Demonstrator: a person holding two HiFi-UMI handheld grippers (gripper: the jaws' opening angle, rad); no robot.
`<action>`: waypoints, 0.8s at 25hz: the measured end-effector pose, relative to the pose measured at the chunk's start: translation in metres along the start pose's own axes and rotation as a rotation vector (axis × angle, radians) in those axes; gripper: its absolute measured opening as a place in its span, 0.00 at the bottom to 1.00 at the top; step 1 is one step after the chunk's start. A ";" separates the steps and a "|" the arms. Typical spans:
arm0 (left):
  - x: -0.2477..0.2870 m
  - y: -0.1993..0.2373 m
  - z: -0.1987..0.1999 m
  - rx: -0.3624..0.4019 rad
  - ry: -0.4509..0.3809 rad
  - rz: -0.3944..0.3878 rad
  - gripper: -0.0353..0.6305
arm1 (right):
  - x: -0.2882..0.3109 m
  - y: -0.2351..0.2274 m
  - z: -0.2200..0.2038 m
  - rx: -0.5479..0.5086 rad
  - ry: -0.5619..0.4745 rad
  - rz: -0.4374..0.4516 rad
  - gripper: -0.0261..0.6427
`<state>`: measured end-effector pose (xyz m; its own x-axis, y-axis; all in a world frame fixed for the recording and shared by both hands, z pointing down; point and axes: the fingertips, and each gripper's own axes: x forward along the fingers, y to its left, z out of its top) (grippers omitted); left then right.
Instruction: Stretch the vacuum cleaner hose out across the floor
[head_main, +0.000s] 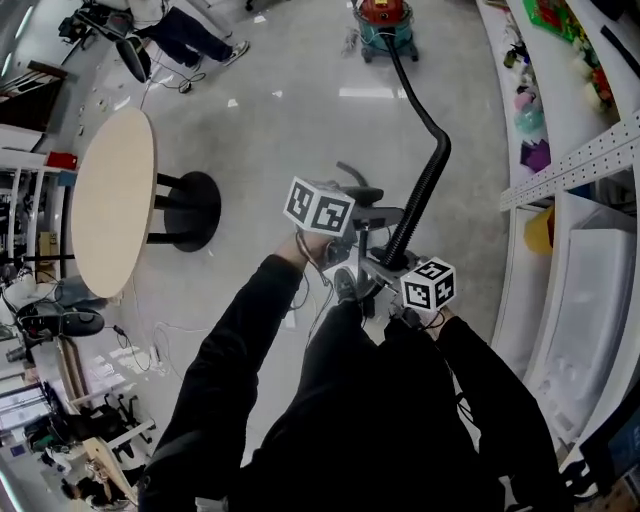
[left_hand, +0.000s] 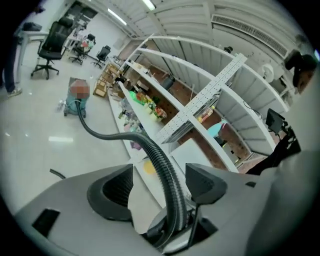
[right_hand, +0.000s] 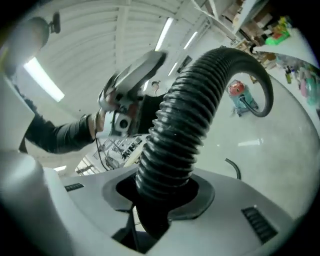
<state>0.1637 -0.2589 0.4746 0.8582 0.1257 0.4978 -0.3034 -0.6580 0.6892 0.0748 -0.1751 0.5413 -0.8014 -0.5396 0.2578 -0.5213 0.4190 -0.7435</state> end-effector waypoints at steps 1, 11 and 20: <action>-0.009 -0.003 -0.006 0.003 -0.035 0.018 0.54 | -0.010 -0.006 0.001 0.061 -0.023 0.000 0.26; -0.044 -0.027 -0.170 0.452 0.160 0.208 0.53 | -0.047 -0.008 0.061 0.226 -0.118 0.052 0.25; -0.039 -0.004 -0.230 0.528 0.138 0.174 0.34 | -0.004 0.043 0.072 0.294 -0.160 0.080 0.26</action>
<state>0.0364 -0.0900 0.5734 0.7414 0.0550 0.6688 -0.1566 -0.9549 0.2522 0.0761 -0.2073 0.4637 -0.7682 -0.6309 0.1087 -0.3328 0.2485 -0.9097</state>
